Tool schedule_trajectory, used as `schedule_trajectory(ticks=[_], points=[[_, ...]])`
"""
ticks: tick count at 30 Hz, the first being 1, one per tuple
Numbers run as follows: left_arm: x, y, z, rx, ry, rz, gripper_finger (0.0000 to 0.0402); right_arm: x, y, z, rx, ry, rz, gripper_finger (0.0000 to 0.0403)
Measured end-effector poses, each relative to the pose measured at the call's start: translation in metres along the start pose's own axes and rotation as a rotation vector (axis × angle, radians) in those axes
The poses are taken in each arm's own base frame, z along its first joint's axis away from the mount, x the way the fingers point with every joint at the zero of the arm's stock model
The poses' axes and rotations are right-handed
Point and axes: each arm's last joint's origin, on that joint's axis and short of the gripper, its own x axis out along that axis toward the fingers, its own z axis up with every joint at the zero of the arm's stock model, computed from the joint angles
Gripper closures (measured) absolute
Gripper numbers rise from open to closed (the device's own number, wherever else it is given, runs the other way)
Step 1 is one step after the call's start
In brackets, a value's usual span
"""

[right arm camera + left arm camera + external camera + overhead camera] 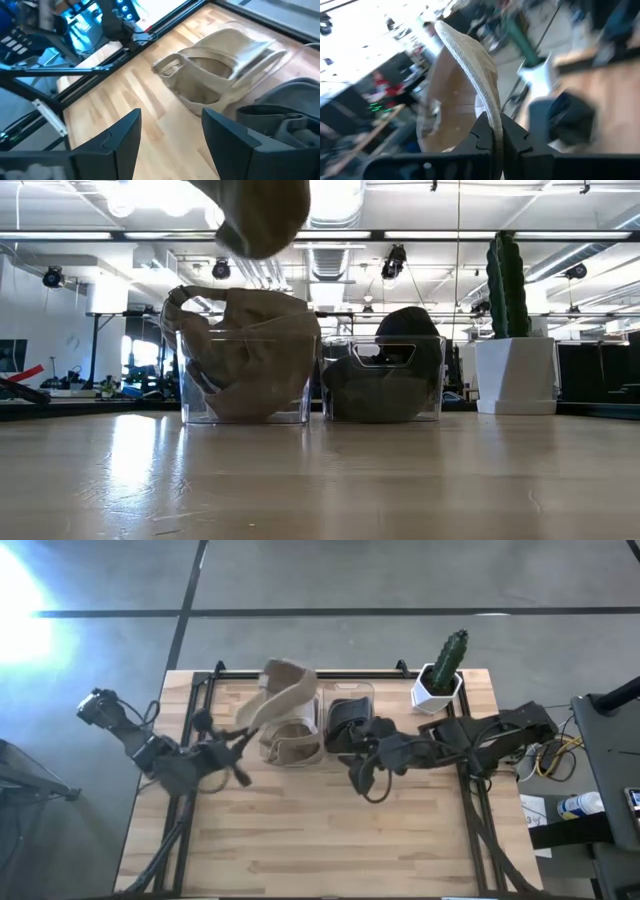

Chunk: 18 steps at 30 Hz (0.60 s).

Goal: Pick & Place hat
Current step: Put the brown cap into the left transparent bin

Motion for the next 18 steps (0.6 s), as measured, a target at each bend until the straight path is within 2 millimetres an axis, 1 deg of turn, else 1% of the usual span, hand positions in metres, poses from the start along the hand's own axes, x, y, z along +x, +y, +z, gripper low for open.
schedule_trajectory(ticks=[2,5,8,11,14,18], points=[[0.013,-0.003,-0.012,0.069,0.053,0.035,0.0395,-0.001,-0.002,0.0,0.0,-0.007,-0.007,0.02],[0.038,-0.01,-0.034,0.11,0.15,0.036,0.0392,0.003,-0.003,-0.004,0.006,0.004,-0.019,0.02],[0.064,-0.02,-0.06,0.087,0.25,-0.045,0.039,0.01,-0.003,-0.009,0.014,0.019,-0.035,0.02],[0.084,-0.035,-0.085,0.072,0.348,-0.158,0.0392,0.016,-0.001,-0.013,0.017,0.034,-0.043,0.02],[0.091,-0.053,-0.098,0.057,0.411,-0.25,0.0393,0.021,0.0,-0.016,0.026,0.056,-0.04,0.02],[0.084,-0.077,-0.1,0.046,0.419,-0.345,0.0392,0.023,0.001,-0.017,0.031,0.069,-0.035,0.02]])
